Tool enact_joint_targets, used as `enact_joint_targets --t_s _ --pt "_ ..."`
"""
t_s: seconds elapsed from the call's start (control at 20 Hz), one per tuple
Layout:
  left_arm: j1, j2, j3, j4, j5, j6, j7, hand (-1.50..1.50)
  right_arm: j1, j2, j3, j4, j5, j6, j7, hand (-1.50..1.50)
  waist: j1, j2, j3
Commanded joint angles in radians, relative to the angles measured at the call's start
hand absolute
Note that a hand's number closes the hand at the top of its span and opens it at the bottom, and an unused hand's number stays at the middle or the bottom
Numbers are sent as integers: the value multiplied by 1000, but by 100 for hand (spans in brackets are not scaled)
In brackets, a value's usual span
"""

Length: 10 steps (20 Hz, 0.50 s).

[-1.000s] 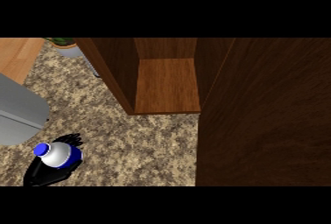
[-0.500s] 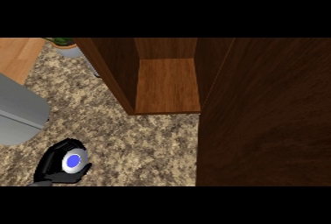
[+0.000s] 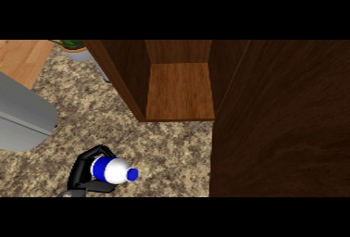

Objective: Pick up the bottled water, place it into the cabinet and close the cabinet

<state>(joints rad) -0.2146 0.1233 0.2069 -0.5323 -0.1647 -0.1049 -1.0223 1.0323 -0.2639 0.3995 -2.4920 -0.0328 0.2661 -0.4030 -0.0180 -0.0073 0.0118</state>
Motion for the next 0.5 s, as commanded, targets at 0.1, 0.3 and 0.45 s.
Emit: enact_joint_targets --t_s 0.1,0.3,0.45 --pt "-53 -118 -44 -16 16 31 42 150 45 -26 12 -153 7 -15 44 -150 -2 5 -13" --pt "-104 -121 -172 -56 144 33 104 150 47 -68 -59 -141 -44 7 19 -150 -6 1 -12" --pt "-113 -122 -304 -135 265 87 191 150 -4 -31 -42 -79 -37 -21 19 -150 2 2 -12"
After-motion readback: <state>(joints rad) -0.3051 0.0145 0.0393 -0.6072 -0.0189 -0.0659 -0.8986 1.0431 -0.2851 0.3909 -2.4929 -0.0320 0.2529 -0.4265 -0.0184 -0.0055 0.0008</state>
